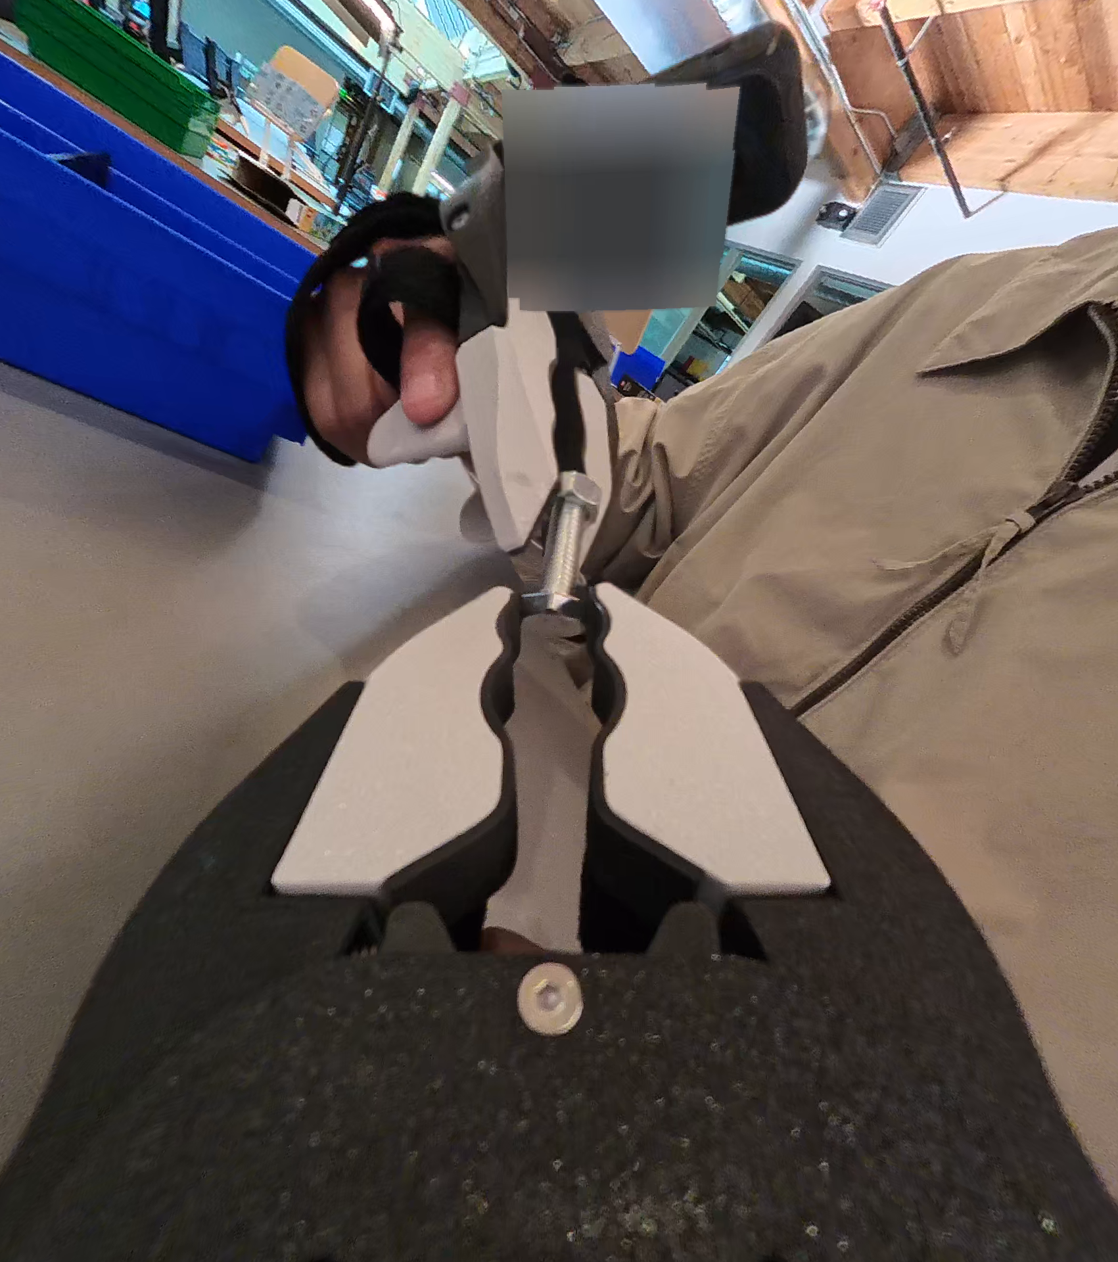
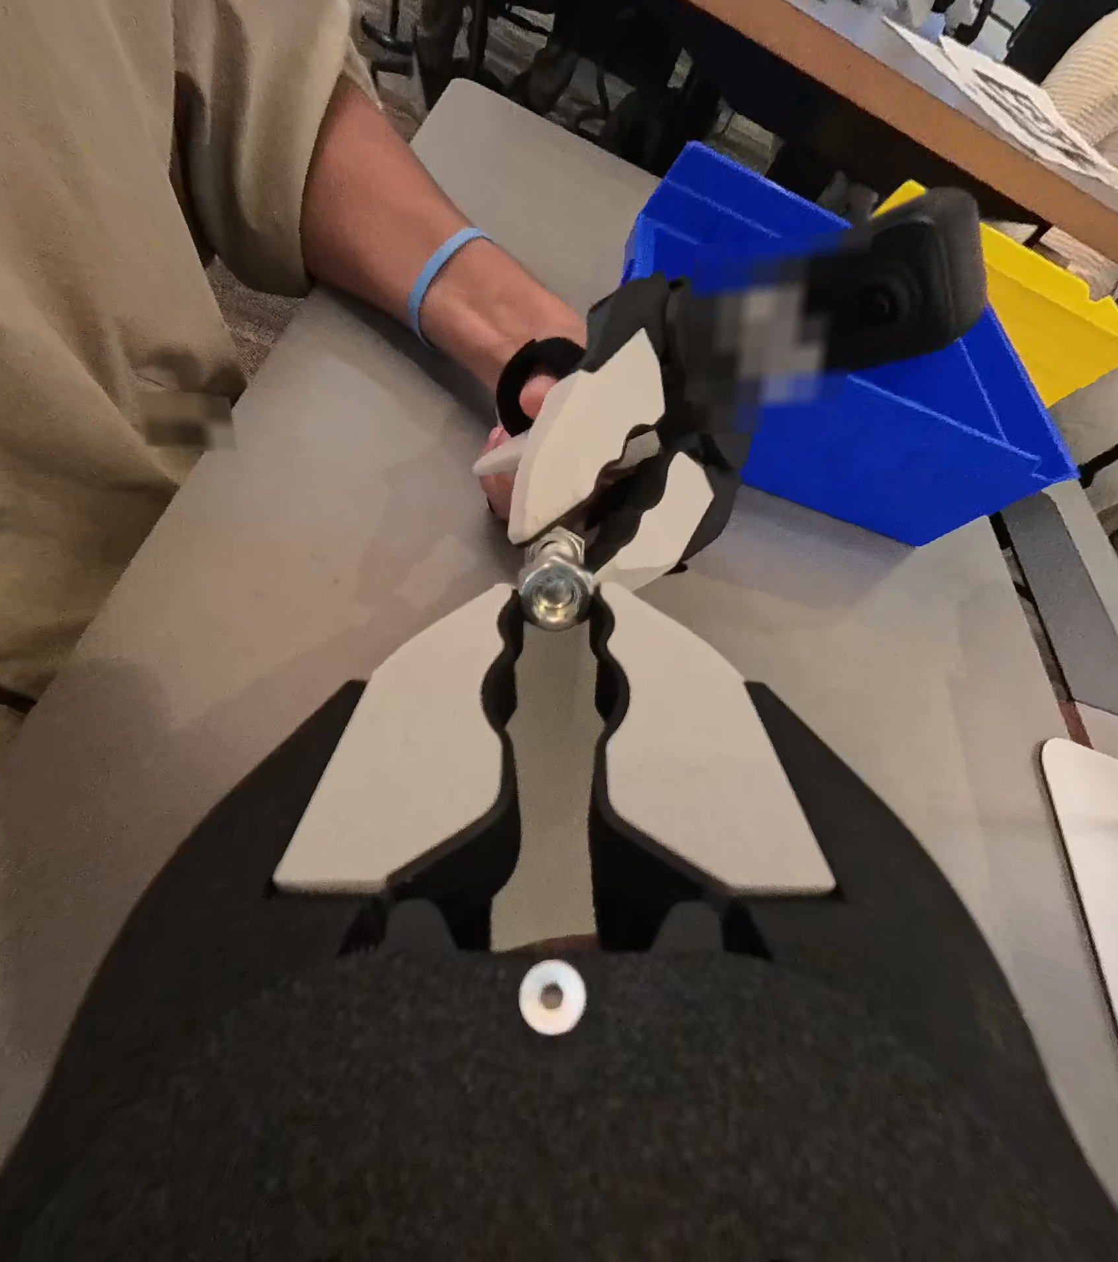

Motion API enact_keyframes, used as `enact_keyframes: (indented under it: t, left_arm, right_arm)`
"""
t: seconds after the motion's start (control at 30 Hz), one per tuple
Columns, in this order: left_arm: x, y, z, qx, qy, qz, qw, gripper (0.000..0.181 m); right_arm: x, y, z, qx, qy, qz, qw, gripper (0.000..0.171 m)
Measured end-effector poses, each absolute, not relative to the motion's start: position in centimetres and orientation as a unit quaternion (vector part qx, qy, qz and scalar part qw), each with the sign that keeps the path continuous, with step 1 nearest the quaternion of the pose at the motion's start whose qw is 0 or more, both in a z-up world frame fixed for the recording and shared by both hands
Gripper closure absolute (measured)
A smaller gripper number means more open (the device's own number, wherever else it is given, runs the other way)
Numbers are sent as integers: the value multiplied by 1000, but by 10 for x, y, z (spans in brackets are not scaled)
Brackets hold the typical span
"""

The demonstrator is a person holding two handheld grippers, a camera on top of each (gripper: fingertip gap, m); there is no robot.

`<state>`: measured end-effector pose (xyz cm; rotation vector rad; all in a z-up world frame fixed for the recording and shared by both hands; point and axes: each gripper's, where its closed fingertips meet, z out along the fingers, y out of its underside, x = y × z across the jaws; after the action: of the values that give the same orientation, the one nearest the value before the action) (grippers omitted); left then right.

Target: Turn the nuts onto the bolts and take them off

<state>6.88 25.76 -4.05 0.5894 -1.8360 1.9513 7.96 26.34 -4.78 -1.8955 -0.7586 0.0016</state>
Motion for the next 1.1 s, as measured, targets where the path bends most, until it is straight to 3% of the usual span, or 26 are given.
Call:
enact_keyframes:
  t: [0.3, 0.5, 0.57, 0.77, 0.9, 0.97, 1.1]
  left_arm:
    - [80, 263, -41, 227, -666, 696, 147, 164]
    - [88, 268, -40, 232, -676, 694, 90, 164]
    - [98, 273, -40, 243, -683, 688, 30, 164]
    - [122, 290, -54, 218, -760, 562, -242, 164]
    - [123, 285, -61, 187, -781, 510, -309, 163]
    - [122, 282, -68, 176, -792, 494, -312, 163]
    - [118, 280, -63, 198, -781, 534, -257, 164]
  right_arm:
    - [87, 268, -49, -798, -249, 44, 547, 152]
    - [92, 266, -55, -807, -184, 94, 554, 129]
    - [97, 271, -57, -807, -117, 130, 564, 117]
    - [122, 275, -56, -705, 214, 354, 575, 113]
    - [117, 279, -63, -659, 275, 431, 552, 126]
    - [118, 280, -63, -660, 275, 416, 562, 151]
    - [116, 281, -60, -714, 198, 324, 588, 153]
